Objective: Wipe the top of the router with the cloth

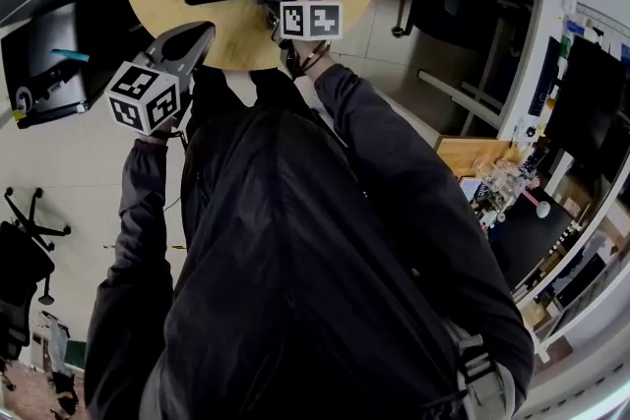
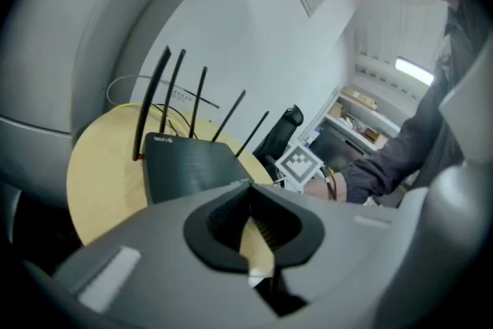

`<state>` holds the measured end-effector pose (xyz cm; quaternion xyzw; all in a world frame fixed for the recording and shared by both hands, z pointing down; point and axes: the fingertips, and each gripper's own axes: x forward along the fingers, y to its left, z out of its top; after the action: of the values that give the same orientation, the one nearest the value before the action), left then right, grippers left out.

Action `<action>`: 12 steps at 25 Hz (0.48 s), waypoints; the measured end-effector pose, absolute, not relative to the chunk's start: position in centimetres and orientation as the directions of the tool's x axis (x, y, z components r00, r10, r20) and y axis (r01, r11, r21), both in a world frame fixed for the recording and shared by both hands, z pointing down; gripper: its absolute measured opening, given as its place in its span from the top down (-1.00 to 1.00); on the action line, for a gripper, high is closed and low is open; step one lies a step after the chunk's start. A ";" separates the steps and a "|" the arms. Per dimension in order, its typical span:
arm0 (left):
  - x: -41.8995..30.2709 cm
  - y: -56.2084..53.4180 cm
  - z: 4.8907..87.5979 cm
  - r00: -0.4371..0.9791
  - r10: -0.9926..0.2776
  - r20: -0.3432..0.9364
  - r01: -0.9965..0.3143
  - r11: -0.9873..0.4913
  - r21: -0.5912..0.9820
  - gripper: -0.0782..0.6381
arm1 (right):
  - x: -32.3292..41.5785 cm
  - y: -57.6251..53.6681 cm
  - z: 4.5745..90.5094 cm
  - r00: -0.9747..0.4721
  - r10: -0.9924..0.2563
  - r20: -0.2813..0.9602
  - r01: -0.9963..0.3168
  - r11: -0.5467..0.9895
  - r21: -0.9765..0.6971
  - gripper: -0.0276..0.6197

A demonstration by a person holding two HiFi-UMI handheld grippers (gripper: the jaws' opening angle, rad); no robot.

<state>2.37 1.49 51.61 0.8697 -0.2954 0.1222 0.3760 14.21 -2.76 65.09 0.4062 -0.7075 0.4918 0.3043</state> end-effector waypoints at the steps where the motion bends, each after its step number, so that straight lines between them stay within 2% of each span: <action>1: 3.2 1.4 51.6 0.800 -0.415 0.433 -0.600 -0.548 0.582 0.78 | 15.2 -2.9 65.1 -0.480 -0.281 0.831 -0.877 0.184 -0.444 0.82; 7: 7.7 1.3 51.5 0.811 -0.403 0.425 -0.585 -0.547 0.598 0.78 | 19.8 -3.0 65.2 -0.461 -0.274 0.844 -0.885 0.210 -0.416 0.82; 10: 9.5 1.0 51.4 0.813 -0.395 0.428 -0.582 -0.555 0.594 0.78 | 20.2 -3.1 65.0 -0.473 -0.243 0.847 -0.863 0.320 -0.391 0.82; 12: 10.8 1.0 51.2 0.820 -0.382 0.427 -0.573 -0.567 0.592 0.78 | 20.4 -3.2 64.8 -0.475 -0.205 0.856 -0.820 0.455 -0.346 0.82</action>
<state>10.80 1.03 51.25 0.8762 -0.2725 0.1264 0.3769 20.38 -3.20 64.79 0.3370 -0.7607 0.3986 0.3859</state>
